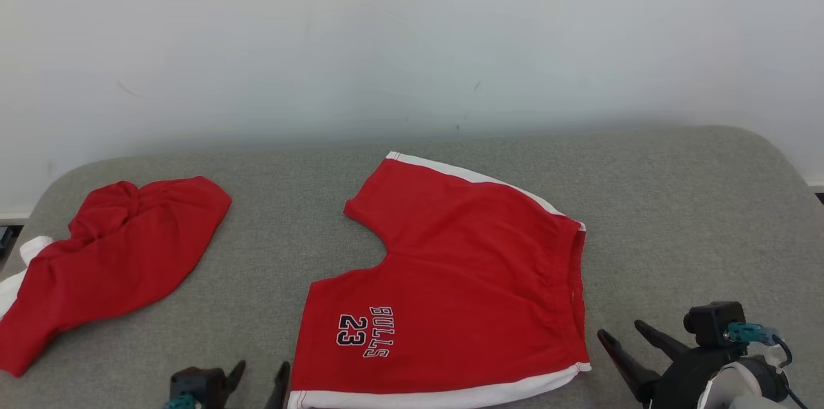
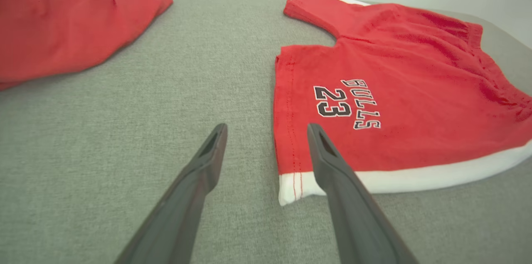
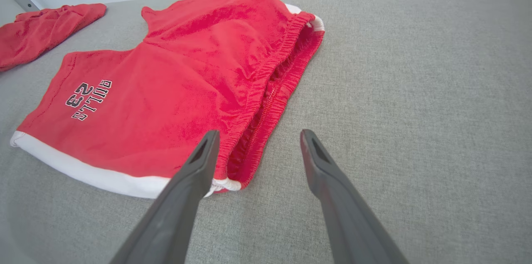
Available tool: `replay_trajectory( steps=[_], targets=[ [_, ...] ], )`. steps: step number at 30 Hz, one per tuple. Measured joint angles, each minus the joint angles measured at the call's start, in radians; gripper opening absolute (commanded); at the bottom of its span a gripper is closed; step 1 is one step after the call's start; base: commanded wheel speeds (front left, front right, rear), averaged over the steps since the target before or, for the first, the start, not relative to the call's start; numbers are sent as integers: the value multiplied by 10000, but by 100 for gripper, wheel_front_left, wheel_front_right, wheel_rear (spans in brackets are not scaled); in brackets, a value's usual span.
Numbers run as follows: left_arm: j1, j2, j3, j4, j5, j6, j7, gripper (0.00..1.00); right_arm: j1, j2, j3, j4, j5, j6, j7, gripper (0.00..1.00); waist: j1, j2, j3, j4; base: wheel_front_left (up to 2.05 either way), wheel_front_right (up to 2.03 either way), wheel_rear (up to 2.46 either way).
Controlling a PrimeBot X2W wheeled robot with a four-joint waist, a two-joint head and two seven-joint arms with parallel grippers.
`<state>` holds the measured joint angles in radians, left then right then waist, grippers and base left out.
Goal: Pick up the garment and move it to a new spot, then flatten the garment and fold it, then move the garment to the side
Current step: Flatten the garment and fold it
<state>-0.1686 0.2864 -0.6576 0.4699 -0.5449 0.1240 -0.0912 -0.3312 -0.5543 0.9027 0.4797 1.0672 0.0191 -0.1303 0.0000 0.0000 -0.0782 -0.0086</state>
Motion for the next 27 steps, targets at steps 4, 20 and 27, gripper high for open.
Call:
replay_trajectory(
  steps=[4,20,27],
  targets=[
    [35,-46,719,-291,98,2,-462,100,-24,-23,-290,-468,-132,-337,-660,100,0,0,-35,-53,0,0,0],
    [1440,-667,3630,-658,1682,2,-1177,100,1112,-566,-1611,-1323,-851,-1425,-1177,100,0,0,-101,-383,0,0,0],
    [2312,-1277,4594,-1319,2324,2,-1308,100,1873,-533,-2656,-1641,-947,-1436,-1179,100,0,0,-62,-603,0,0,0]
  ],
)
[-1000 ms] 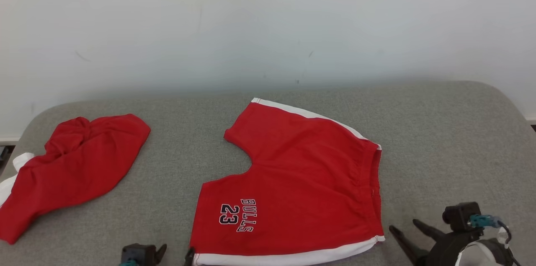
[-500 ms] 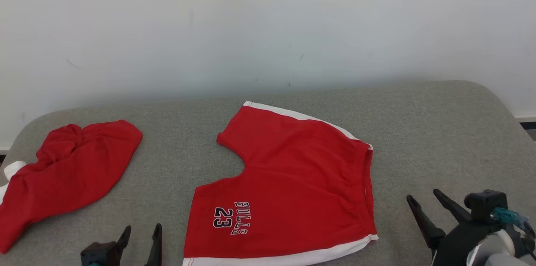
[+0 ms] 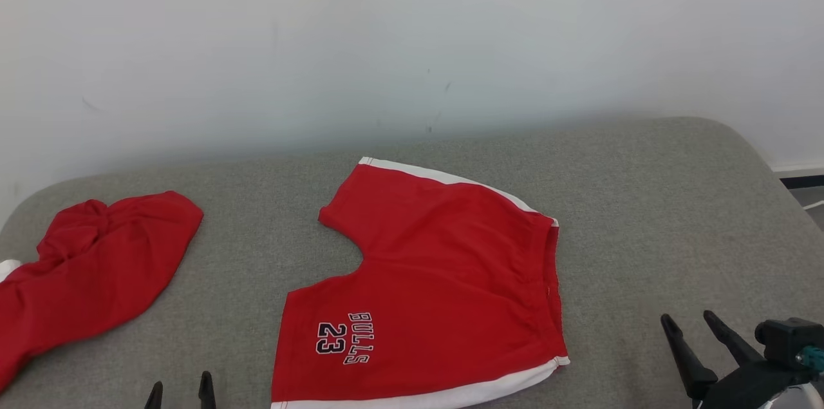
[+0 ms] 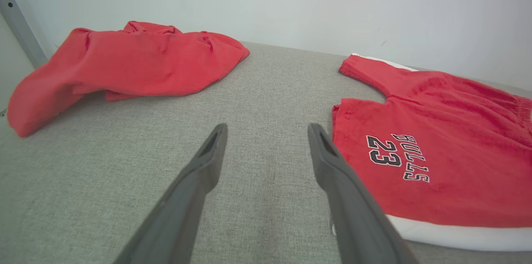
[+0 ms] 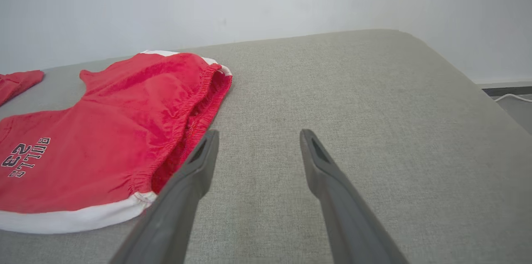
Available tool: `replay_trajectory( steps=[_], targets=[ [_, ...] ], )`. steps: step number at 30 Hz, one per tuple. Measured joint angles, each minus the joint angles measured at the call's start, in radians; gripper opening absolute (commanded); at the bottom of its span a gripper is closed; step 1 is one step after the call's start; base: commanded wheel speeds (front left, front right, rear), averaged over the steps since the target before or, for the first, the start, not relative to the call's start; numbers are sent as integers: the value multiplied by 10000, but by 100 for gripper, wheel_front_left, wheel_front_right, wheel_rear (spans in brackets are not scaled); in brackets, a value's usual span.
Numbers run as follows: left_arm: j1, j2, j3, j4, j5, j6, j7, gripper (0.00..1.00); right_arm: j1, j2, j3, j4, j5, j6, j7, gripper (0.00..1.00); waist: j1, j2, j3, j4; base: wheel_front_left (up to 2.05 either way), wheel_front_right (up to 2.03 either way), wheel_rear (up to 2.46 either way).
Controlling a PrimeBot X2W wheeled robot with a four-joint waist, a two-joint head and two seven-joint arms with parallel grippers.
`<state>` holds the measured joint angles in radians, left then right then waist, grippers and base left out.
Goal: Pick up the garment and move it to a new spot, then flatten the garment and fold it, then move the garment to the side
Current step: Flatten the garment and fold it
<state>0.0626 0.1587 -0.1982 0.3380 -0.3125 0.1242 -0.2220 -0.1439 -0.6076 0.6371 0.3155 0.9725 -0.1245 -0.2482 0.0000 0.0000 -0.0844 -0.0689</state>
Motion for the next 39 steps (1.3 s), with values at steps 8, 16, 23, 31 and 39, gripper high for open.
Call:
replay_trajectory(
  steps=[8,16,23,31,39],
  targets=[
    [295,-334,493,-663,1064,0,-73,100,485,546,-1112,-167,-1032,0,0,100,1,0,94,-66,0,0,0],
    [369,-376,322,-1083,1572,0,382,100,738,757,-1271,-374,-1647,0,0,100,0,0,161,-42,0,0,0],
    [386,-387,313,-1396,1659,0,786,100,965,932,-1530,-401,-1942,0,0,100,1,1,205,-10,0,0,0],
    [567,-531,407,-1831,1724,0,1070,100,1004,1154,-1896,-558,-2291,0,-2,100,0,0,255,-6,0,0,0],
    [563,-637,558,-2054,1814,0,1254,100,1189,1367,-2171,-604,-2552,0,-2,100,0,0,269,20,0,0,0]
  ],
)
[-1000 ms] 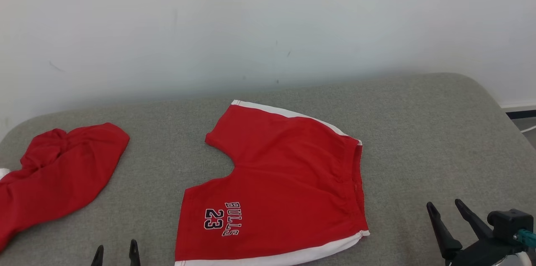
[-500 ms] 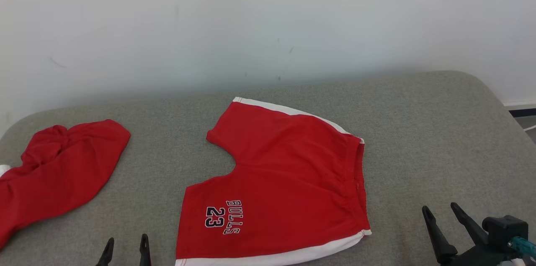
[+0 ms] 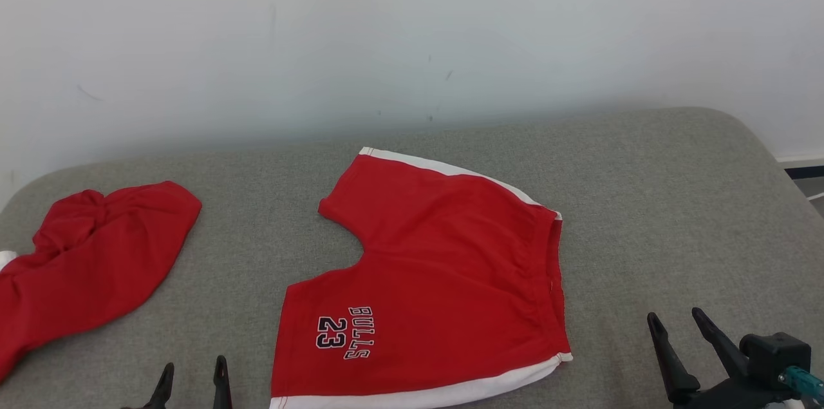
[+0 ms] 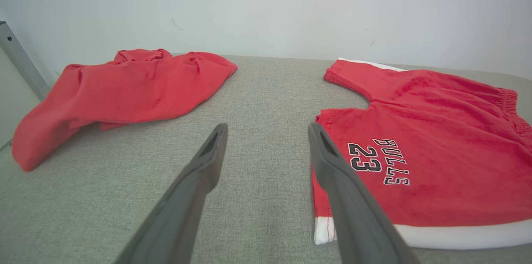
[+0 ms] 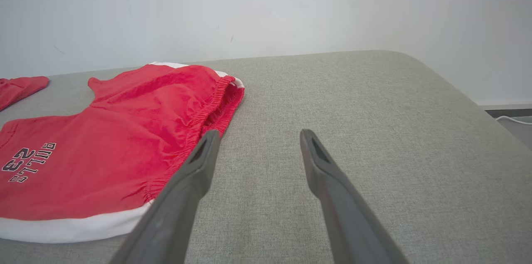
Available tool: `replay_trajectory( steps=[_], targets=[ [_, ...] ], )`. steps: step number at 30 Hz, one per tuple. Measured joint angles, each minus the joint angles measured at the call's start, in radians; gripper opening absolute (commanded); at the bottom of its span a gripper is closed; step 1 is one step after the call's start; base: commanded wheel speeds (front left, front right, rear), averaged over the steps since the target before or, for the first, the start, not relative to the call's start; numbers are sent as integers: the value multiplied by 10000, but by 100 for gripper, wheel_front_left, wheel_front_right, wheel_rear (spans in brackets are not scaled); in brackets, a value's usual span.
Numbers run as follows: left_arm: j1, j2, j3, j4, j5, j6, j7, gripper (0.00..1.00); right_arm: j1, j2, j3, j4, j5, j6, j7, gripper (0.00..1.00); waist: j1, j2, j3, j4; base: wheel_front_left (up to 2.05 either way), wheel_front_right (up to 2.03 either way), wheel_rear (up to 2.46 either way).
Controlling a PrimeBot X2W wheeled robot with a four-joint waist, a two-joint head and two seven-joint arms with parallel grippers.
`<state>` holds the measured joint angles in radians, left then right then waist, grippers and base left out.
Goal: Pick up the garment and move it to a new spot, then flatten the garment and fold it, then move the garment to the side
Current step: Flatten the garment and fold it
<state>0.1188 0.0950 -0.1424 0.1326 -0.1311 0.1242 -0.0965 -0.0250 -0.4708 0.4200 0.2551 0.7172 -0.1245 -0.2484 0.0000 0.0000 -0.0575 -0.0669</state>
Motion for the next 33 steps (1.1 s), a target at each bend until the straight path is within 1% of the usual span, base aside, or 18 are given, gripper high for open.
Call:
replay_trajectory(
  steps=[16,19,33],
  targets=[
    [7,-81,94,-234,196,0,332,100,178,213,-337,-96,-495,0,-8,100,0,0,-30,78,0,0,0],
    [8,-107,94,-274,372,0,349,100,180,230,-387,-127,-591,0,17,100,0,0,-35,90,0,0,0],
    [13,-184,140,-479,430,0,614,100,217,382,-600,-261,-861,0,209,100,0,0,-76,119,0,0,0]
  ],
)
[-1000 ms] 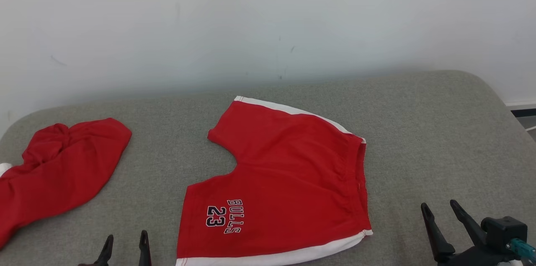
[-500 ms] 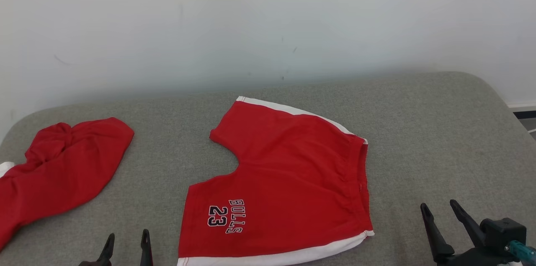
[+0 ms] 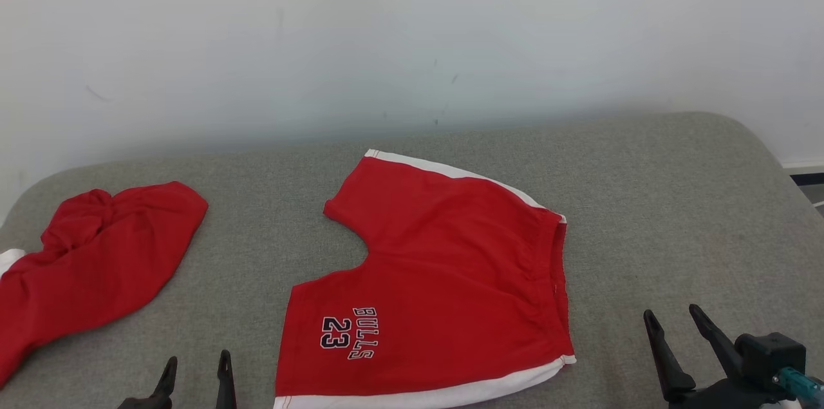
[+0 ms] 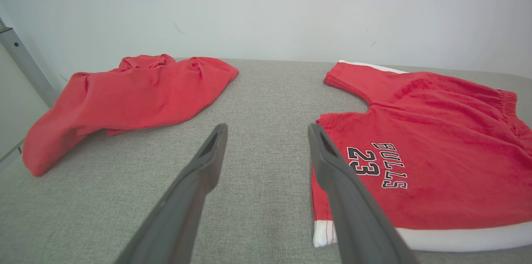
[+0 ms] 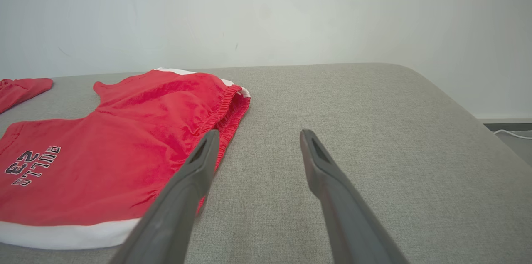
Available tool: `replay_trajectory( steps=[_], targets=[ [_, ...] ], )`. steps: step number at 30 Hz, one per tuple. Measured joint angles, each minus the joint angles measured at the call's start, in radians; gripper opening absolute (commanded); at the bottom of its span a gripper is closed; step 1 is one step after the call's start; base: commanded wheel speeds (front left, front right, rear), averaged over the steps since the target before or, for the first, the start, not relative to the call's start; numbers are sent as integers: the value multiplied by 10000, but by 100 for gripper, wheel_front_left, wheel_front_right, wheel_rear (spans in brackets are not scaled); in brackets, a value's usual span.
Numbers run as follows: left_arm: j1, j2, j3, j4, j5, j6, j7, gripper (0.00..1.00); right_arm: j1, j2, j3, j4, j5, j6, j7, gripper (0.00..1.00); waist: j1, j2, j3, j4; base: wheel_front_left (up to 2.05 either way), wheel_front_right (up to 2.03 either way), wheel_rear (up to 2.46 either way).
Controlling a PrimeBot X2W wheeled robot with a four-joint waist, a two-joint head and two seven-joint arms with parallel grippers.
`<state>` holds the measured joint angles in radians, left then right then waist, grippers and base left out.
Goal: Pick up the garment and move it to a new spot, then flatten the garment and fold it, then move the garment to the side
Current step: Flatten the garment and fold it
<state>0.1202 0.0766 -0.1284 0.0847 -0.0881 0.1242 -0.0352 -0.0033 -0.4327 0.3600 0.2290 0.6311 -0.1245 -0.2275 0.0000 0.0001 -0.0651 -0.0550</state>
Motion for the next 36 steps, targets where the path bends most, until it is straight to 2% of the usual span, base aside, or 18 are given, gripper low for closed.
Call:
replay_trajectory(
  steps=[21,27,36],
  targets=[
    [-12,-33,-81,-100,104,-13,274,100,155,180,-173,-134,-290,0,343,100,0,0,-39,1,0,0,0],
    [-50,113,-121,-58,176,-33,351,100,137,295,-58,-288,-364,0,433,100,0,0,-26,45,0,0,0],
    [-131,244,-234,217,261,-284,732,100,136,339,88,-324,-395,0,721,100,0,0,-7,147,0,0,0]
  ],
)
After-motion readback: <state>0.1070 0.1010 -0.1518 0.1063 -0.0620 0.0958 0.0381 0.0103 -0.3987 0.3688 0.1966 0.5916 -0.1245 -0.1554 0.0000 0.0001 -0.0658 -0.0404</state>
